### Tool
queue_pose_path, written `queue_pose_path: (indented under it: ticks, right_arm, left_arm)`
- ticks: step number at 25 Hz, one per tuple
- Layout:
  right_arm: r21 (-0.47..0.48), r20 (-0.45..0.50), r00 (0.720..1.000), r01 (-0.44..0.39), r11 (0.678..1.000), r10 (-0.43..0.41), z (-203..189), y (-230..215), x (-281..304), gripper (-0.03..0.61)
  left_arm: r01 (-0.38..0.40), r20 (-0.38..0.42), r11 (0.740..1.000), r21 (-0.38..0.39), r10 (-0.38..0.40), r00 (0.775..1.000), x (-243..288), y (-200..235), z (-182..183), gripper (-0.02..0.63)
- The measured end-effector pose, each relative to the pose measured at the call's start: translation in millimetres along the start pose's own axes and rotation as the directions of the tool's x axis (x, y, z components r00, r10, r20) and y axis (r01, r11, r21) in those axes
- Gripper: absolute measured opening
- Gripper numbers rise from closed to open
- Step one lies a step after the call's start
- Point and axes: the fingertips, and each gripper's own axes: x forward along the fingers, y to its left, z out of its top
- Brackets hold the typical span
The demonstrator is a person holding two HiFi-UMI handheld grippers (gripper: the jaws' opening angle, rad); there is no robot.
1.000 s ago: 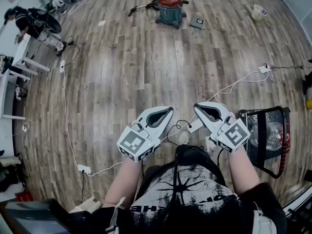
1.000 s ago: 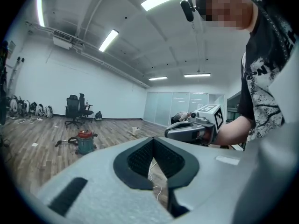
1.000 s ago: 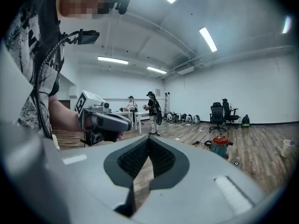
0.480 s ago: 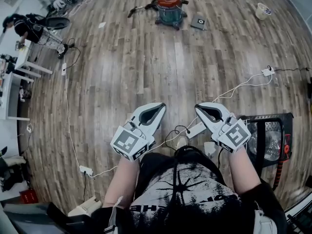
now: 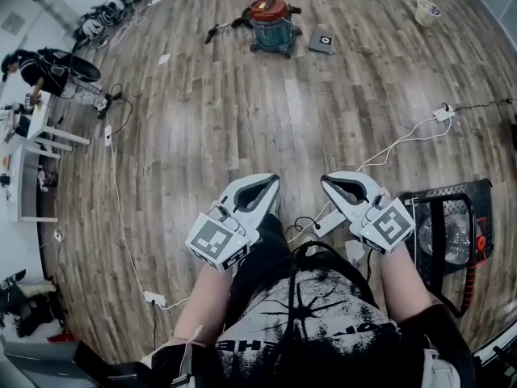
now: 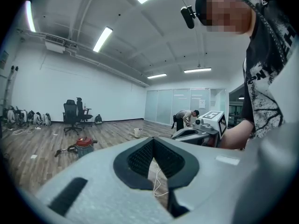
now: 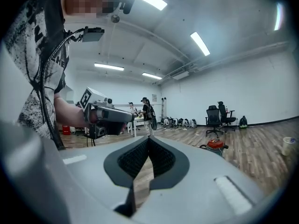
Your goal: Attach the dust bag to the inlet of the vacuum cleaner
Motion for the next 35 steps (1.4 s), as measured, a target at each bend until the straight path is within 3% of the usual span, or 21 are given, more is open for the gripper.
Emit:
queue_pose_path:
  ticks: [8,14,18,27,35]
  right_arm:
    - [0.015,-0.039,0.991,0.126,0.992,-0.125,-3.5,-43.3,14.1,0.005]
    - [0.018,-0.069,0.973,0.223,0.975,-0.222,4.0,-101.5,39.3,0.005]
    - [0.007,-0.087,0.957,0.277,0.961,-0.276,18.8,-142.7,66.9,0.005]
    - [-0.019,-0.073,0.942,0.326,0.945,-0.327,39.6,-196.5,150.9,0.005]
    - [-0.066,-0.099,0.929,0.351,0.934,-0.356,55.3,-220.1,164.3,0.005]
  left_arm:
    - [0.12,0.004,0.992,0.034,-0.12,0.993,47.1,36.4,5.0,-0.003]
    - [0.234,0.007,0.972,0.021,-0.234,0.972,95.1,84.0,11.6,-0.003]
    - [0.291,0.012,0.955,0.054,-0.292,0.956,123.7,127.0,32.5,-0.003]
    - [0.364,0.018,0.926,0.099,-0.368,0.93,147.4,211.9,49.3,-0.003]
    - [0.402,0.041,0.911,0.096,-0.407,0.912,155.2,232.8,58.9,-0.003]
